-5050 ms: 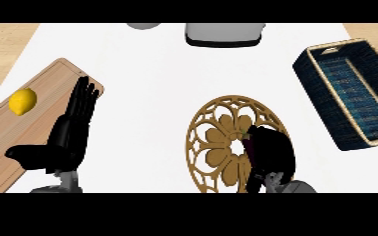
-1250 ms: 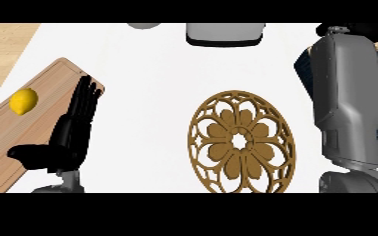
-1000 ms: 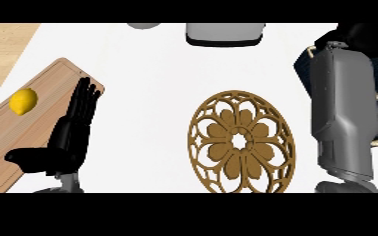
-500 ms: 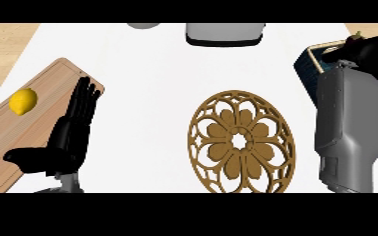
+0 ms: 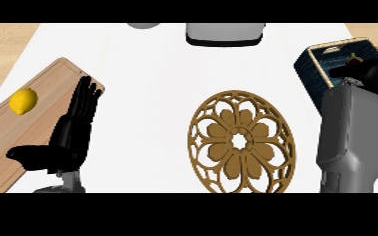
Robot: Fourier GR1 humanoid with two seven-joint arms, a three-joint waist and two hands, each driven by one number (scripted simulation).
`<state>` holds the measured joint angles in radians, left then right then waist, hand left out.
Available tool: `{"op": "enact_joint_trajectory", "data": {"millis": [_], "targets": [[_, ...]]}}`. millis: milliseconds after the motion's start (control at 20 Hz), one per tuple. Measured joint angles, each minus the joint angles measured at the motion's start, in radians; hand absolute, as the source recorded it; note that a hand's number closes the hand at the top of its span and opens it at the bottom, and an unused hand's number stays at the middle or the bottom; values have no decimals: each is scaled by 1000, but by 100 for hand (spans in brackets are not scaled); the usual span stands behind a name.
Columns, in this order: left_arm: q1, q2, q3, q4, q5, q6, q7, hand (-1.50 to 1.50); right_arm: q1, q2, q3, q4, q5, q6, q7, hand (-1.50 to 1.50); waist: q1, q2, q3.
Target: Pick the eggplant from the placemat and place it in the basket
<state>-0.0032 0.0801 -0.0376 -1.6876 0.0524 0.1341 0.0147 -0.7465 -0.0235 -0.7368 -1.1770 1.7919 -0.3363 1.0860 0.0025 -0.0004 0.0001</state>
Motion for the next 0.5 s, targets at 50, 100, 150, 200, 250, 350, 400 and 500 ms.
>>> {"op": "enact_joint_trajectory", "data": {"millis": [50,100,150,200,250,350,400,500], "targets": [[10,-3,-7,-12,-3,0,3,0,11,4,8,2,-5,-7,-2,-150,1,0,0],[7,-2,-5,-13,-4,1,7,0,21,6,9,-5,-15,-12,-5,-150,1,0,0],[7,-7,-6,2,-7,1,-4,0,24,7,12,-13,-22,-18,-9,-150,1,0,0],[15,-8,-9,-14,-12,5,3,0,34,11,19,-30,-30,-22,-12,-150,1,0,0],[8,-9,-11,-20,-15,9,14,0,39,-1,18,-25,-42,-32,-20,-150,1,0,0],[2,-5,-2,-10,-11,3,10,0,41,-12,29,-37,-46,-53,-33,-150,1,1,0],[20,-1,-1,-16,-9,-6,0,0,49,-12,30,-43,-47,-75,-41,-150,3,1,0],[2,-3,2,-9,-6,-5,8,0,56,-16,40,-64,-32,-103,-51,-150,2,1,0]]}}
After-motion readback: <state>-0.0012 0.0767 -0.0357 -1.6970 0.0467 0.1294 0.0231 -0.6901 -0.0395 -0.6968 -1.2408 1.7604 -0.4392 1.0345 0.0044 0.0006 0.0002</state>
